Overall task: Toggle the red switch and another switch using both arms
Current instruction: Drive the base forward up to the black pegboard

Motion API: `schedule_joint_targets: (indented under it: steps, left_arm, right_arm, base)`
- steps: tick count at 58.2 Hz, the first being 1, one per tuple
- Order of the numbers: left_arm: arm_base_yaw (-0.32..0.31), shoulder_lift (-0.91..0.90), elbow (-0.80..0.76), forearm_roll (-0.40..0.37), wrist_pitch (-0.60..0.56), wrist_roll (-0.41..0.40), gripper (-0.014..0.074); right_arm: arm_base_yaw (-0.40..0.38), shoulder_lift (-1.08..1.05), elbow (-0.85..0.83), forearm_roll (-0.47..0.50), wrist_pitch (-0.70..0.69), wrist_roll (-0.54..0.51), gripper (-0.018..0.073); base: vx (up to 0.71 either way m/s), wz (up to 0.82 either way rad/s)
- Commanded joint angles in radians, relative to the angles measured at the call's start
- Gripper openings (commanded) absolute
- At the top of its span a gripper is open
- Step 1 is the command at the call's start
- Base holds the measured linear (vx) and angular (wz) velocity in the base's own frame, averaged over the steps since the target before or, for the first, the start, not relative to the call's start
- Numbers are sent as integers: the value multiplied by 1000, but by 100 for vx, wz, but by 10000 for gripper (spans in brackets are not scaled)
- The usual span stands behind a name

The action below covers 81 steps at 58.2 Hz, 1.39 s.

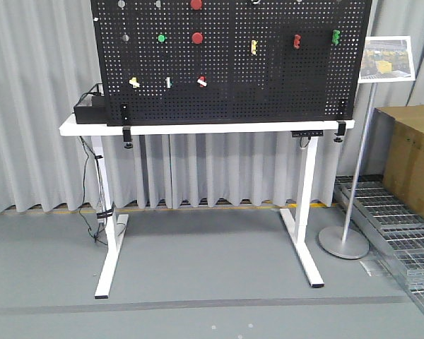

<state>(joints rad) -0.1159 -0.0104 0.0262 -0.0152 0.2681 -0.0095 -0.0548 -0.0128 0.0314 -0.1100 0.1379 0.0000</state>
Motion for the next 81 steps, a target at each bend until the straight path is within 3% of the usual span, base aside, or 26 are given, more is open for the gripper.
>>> schedule_joint_targets:
  steps: [1, 81]
  left_arm:
    - [2, -9, 20, -6, -79, -9, 3]
    - [2, -9, 20, -6, -79, -9, 3]
  right_arm:
    - [-7, -11, 5, -2, -79, -7, -6]
    - [-7, -11, 5, -2, -79, -7, -6]
  base:
    - [0, 0]
    - [8, 1]
